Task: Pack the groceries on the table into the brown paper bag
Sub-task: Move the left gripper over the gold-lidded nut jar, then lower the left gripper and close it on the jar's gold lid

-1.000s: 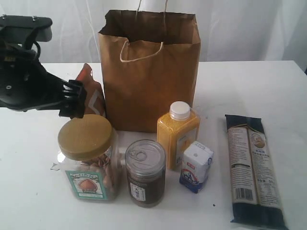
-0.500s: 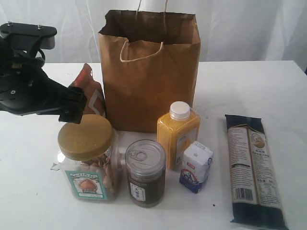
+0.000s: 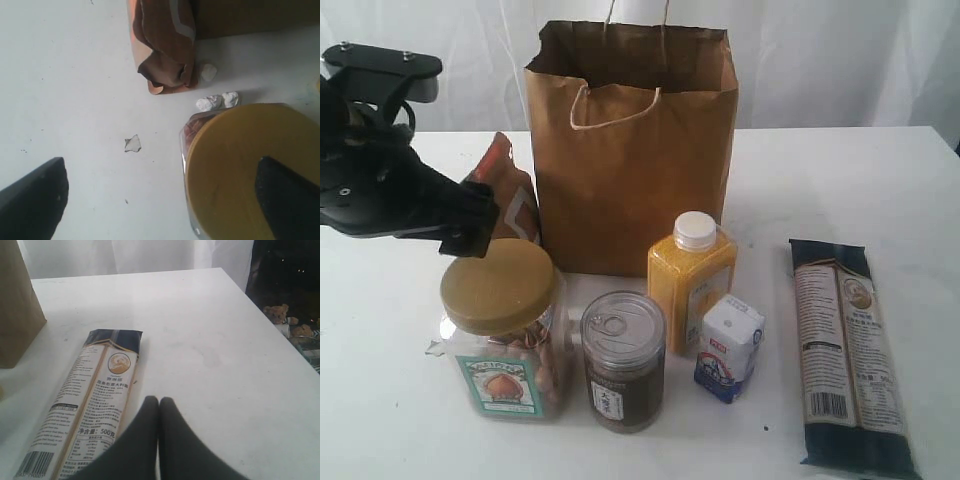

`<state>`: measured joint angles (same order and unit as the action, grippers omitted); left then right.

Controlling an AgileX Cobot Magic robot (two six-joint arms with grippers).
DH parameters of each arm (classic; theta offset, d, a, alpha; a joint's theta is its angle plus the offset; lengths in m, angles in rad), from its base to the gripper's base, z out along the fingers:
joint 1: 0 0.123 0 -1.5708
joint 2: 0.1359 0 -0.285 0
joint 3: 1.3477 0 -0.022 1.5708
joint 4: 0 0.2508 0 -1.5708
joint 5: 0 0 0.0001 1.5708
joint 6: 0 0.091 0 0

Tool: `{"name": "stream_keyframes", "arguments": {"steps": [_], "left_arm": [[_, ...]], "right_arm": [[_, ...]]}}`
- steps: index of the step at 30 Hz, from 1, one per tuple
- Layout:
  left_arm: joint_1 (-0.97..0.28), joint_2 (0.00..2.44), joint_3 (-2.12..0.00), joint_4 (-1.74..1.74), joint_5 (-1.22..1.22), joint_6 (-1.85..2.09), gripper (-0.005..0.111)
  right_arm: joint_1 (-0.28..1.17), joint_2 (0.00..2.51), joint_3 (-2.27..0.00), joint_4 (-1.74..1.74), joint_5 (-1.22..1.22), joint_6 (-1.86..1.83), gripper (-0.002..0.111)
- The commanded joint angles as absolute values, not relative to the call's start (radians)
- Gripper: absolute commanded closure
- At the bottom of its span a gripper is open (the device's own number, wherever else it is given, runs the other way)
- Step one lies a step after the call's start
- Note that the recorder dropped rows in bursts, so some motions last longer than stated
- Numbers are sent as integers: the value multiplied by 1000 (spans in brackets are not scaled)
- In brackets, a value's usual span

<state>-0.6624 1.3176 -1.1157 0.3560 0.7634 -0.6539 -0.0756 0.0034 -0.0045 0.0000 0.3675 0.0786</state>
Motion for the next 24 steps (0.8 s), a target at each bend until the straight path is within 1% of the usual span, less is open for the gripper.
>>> {"name": "stream_keyframes", "arguments": {"steps": [1,8,16,19,24], "left_arm": [[-666,1314,-1118,354,712,-653,2],[-664,1315,-1118,360,682,-653,2],[-664,1315,-1118,311,472,-655,2],[-664,1315,-1118,291,487,-655,2],[-664,1316,-1118,282,590,-647,2]], "right_arm": [[-77,0,0,0,362,82,108],[-77,0,0,0,362,82,108],[-77,0,0,0,362,82,108],[-77,0,0,0,362,82,108],[-77,0,0,0,362,82,108]]}}
